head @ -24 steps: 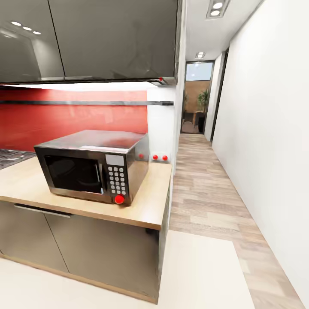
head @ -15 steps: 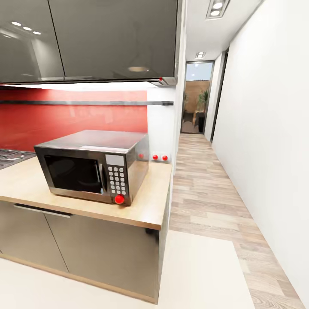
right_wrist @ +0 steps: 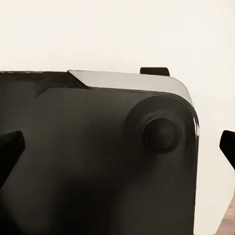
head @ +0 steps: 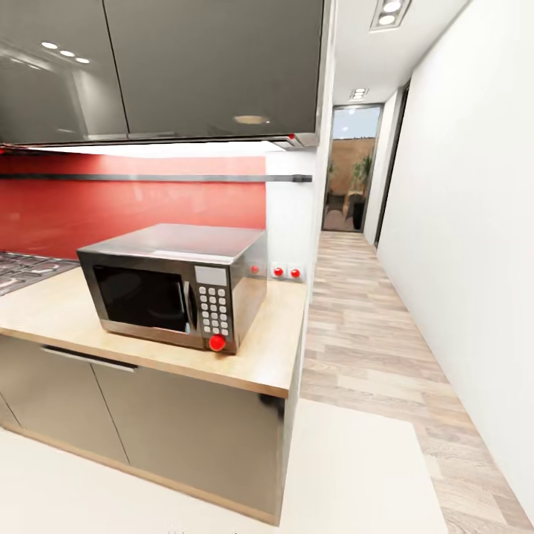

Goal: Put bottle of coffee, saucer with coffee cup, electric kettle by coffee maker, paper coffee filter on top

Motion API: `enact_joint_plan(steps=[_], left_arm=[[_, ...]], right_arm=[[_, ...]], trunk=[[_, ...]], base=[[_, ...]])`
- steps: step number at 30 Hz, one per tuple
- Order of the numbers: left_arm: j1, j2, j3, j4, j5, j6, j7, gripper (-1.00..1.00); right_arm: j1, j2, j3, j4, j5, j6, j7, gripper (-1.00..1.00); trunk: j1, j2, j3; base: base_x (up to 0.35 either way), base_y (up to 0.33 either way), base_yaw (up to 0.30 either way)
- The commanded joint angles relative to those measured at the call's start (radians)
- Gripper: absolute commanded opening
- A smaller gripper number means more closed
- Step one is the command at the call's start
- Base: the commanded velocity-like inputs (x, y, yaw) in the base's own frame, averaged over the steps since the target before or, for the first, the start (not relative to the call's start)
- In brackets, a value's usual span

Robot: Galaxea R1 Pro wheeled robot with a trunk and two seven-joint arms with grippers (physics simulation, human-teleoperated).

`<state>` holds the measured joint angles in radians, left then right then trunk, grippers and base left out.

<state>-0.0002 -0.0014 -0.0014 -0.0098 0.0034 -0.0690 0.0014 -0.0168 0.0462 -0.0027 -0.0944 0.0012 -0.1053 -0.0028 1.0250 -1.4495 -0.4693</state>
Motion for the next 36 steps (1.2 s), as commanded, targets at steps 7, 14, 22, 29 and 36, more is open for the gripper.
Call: enact_joint_plan(steps=[7,14,22,29,36], left_arm=[[0.000,-0.002,0.003,-0.001,0.000,-0.002,-0.001,1.00],[0.000,-0.003,-0.002,-0.001,-0.002,-0.002,-0.001,1.00],[-0.001,0.000,0.001,-0.001,0.004,0.001,0.000,1.00],[-0.001,0.000,0.003,-0.001,0.005,0.002,0.000,1.00],[-0.004,0.000,0.003,-0.001,0.006,0.003,0.002,1.00]], right_arm=[[0.000,-0.002,0.000,-0.010,0.002,-0.007,0.000,1.00],[0.000,-0.001,0.001,-0.010,0.003,-0.007,0.000,1.00],[-0.001,-0.002,0.004,-0.011,0.004,-0.007,0.000,1.00],[0.000,-0.002,0.004,-0.011,0.005,-0.007,0.001,1.00],[0.000,-0.002,0.004,-0.010,0.005,-0.008,-0.001,1.00]], trunk=[[0.000,0.000,-0.005],[-0.015,0.028,0.001],[-0.046,0.084,0.022],[-0.073,0.133,0.044],[-0.100,0.182,0.066]], base=[[0.000,0.000,0.270],[0.000,0.000,0.247],[0.000,0.000,0.079],[0.000,0.000,0.007],[0.000,0.000,0.222]])
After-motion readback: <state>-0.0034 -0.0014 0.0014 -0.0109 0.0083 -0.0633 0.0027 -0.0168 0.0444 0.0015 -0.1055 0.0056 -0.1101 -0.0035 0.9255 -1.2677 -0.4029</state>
